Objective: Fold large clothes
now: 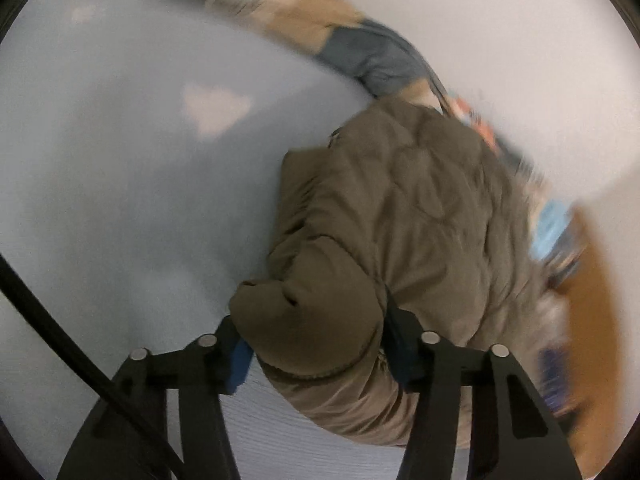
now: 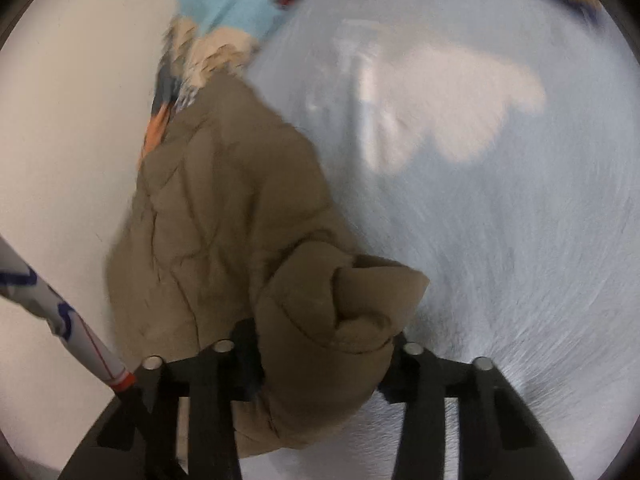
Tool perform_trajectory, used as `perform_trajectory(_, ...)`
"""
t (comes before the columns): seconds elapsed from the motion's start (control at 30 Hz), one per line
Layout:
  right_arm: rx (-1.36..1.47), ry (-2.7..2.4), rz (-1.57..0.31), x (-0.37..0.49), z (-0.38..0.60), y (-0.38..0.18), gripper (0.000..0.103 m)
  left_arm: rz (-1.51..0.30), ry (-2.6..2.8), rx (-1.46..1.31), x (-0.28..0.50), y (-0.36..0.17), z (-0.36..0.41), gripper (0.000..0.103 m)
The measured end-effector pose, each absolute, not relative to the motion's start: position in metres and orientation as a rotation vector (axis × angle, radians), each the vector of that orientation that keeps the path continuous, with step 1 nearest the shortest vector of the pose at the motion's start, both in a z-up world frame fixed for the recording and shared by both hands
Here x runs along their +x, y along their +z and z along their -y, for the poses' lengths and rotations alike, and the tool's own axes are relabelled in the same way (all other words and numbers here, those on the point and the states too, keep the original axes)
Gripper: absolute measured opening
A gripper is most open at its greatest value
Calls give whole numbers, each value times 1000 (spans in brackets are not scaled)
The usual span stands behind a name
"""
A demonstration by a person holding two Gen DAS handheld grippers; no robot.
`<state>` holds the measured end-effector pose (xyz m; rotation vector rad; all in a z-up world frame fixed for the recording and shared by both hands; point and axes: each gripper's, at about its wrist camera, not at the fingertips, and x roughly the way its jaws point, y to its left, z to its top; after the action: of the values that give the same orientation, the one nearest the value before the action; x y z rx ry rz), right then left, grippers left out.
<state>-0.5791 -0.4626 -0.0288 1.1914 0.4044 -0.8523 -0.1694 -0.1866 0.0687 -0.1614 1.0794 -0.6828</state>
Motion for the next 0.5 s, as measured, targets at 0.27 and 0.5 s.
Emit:
perform_trajectory(0.27,688,-1046,-595,-529,420,30,32,-896,-629,131,-198,96,210,46)
perform_trajectory(0.5,495,-1062,-602,-522,399,58,31,-830,-642,145,-212,116,197,44)
